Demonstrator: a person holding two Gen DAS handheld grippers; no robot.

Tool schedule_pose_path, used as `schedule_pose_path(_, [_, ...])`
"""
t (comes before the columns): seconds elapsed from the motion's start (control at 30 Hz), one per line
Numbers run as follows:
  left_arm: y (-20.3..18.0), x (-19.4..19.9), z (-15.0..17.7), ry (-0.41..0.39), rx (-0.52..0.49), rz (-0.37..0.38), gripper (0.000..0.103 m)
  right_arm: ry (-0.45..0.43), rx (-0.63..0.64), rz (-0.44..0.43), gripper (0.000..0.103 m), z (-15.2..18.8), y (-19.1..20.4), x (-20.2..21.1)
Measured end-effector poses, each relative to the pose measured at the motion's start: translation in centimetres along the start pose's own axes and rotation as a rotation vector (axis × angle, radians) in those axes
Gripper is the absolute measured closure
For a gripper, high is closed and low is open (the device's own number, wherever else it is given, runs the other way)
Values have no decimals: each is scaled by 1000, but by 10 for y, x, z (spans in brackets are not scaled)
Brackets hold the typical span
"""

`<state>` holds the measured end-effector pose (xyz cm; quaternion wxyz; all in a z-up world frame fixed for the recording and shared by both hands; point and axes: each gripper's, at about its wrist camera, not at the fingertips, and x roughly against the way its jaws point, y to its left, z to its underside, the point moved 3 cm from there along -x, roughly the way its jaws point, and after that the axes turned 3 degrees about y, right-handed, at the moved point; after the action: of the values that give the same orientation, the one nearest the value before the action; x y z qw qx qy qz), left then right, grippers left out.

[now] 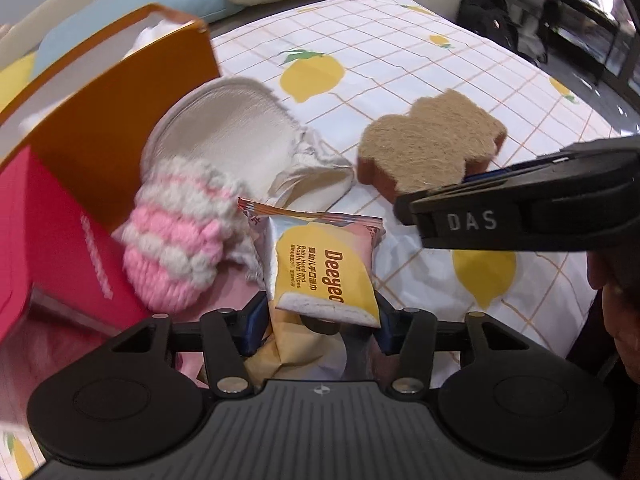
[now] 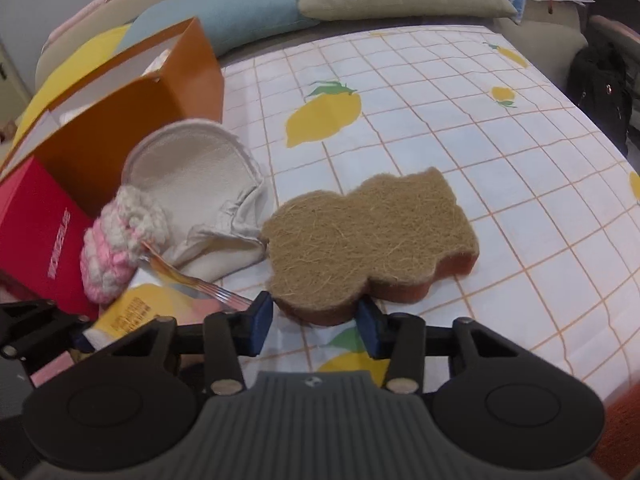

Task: Organize soft objects
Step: 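Grasp the brown sponge with the right tool while the left tool reaches the Deeyeo snack bag, then grasp the Deeyeo snack bag with the left tool while the right tool lifts the sponge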

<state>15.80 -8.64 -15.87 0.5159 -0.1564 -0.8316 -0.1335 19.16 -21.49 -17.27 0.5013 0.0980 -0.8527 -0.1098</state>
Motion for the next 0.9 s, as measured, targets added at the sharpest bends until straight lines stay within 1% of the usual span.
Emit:
schedule_pose_path(0.03, [1, 3, 2, -3, 16, 7, 49, 12, -2, -7, 59, 1, -1, 2])
schedule_pose_path(0.07, [3, 6, 4, -4, 32, 15, 52, 23, 4, -12, 60, 2, 0, 5])
schedule_pose_path(0.23, [13, 24, 17, -11, 114, 16, 54, 32, 89, -35, 64, 10, 8, 31])
schedule_pose_path(0.3, [18, 28, 23, 5, 150, 5, 54, 85, 120, -73, 64, 15, 15, 36])
schedule_pose_path(0.4, [31, 31, 35, 40, 262, -17, 54, 172, 136, -141, 65, 24, 25, 40])
schedule_pose_path(0.47, [40, 33, 42, 41, 322, -3, 54, 211, 175, -184, 65, 31, 35, 43])
schedule_pose_path(0.5, [43, 34, 45, 43, 340, 4, 52, 223, 202, -186, 65, 35, 41, 44])
schedule_pose_path(0.6, [45, 38, 50, 21, 363, 3, 47, 260, 281, -106, 64, 49, 50, 44])
schedule_pose_path(0.7, [47, 42, 51, 2, 390, 27, 41, 301, 303, -1, 64, 63, 47, 43])
schedule_pose_path(0.8, [48, 45, 51, -4, 406, 43, 36, 306, 270, 82, 55, 70, 33, 45])
schedule_pose_path(0.83, [47, 45, 52, -4, 405, 39, 33, 296, 248, 78, 51, 71, 28, 48])
schedule_pose_path(0.87, [47, 46, 53, -5, 403, 37, 32, 285, 223, 53, 43, 71, 23, 50])
schedule_pose_path(0.9, [46, 47, 53, -7, 398, 38, 29, 277, 203, 27, 40, 71, 20, 52])
